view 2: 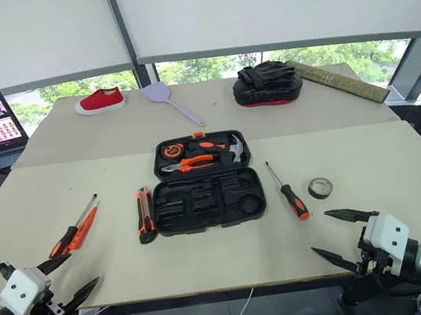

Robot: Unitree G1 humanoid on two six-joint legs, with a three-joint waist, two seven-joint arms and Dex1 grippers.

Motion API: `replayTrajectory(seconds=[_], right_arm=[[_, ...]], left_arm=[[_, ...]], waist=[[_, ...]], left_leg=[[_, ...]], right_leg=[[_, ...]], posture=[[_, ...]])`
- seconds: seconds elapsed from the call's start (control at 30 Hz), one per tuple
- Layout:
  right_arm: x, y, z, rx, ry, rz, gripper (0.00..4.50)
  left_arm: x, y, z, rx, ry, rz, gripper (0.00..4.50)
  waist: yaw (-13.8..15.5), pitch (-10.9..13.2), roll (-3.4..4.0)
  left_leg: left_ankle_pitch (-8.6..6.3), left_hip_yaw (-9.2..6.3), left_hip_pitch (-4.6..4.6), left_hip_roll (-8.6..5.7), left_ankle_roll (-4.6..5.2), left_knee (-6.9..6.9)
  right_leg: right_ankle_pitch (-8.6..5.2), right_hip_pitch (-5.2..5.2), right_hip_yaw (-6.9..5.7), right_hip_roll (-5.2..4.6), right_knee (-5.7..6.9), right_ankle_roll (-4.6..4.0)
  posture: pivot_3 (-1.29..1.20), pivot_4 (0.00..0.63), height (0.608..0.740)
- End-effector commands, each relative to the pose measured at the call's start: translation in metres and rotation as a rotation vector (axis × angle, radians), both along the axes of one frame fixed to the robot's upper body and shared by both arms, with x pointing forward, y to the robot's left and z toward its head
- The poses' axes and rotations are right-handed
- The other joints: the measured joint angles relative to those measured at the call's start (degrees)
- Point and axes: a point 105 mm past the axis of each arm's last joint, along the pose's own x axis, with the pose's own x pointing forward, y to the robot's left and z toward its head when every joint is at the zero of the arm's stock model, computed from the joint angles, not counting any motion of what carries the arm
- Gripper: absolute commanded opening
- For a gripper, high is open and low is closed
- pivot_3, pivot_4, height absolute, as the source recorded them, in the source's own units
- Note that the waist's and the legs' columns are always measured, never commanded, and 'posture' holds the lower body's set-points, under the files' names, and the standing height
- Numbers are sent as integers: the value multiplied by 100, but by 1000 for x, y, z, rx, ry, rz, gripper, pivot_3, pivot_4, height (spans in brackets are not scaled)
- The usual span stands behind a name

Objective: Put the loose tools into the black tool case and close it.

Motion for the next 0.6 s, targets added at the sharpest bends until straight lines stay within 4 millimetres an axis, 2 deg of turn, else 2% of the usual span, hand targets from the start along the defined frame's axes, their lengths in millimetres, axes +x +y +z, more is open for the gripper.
replayTrajectory(seconds=[0.03, 0.1, 0.17, 0.23, 0.3, 0.47, 0.6], right_arm=[[2, 2, 13, 13, -59, 12, 4458], [6, 14, 18, 53, -89, 42, 4458], [8, 19, 23, 103, -98, 46, 4458], [10, 28, 36, 226, -75, 84, 4458], [13, 35, 46, 270, -106, 113, 4458], [17, 47, 66, 320, -243, 124, 4458], [16, 56, 71, 375, -263, 136, 4458]], left_arm=[[2, -4, 14, -75, -20, 0, 4500], [6, -4, 25, -211, -19, 35, 4500], [7, -4, 30, -261, -15, 56, 4500], [5, 11, 40, -290, -66, 166, 4500], [-3, 27, 44, -311, -97, 272, 4500], [-39, 65, 31, -326, -41, 499, 4500], [-62, 87, 20, -374, 38, 643, 4500]], waist=[[0, 0, 0], [-3, 1, -2], [-4, 2, -2], [-16, 2, -2], [-41, 3, -3], [-54, 6, -9], [1, 9, -14]], left_leg=[[0, 0, 0, 0, 0, 0], [0, 0, 0, 1, 0, 0], [0, -1, 0, 5, 0, 1], [0, -1, 4, 7, 0, 1], [1, 0, 2, 9, 1, 1], [6, 1, -1, 12, 10, 0], [-3, 0, -2, 11, -4, 0]], right_leg=[[0, 0, 0, 0, 0, 0], [0, 1, 0, 0, 0, 1], [3, -1, 0, 2, 2, 9], [3, 0, 0, 3, 4, 22], [9, 6, 7, 4, 6, 17], [7, 2, 5, 12, 6, 10], [0, -19, -1, 8, 3, 4]], posture=[[0, 150, 740], [0, 150, 740], [0, 150, 740], [0, 150, 740], [0, 150, 740], [0, 150, 740], [0, 150, 740]])
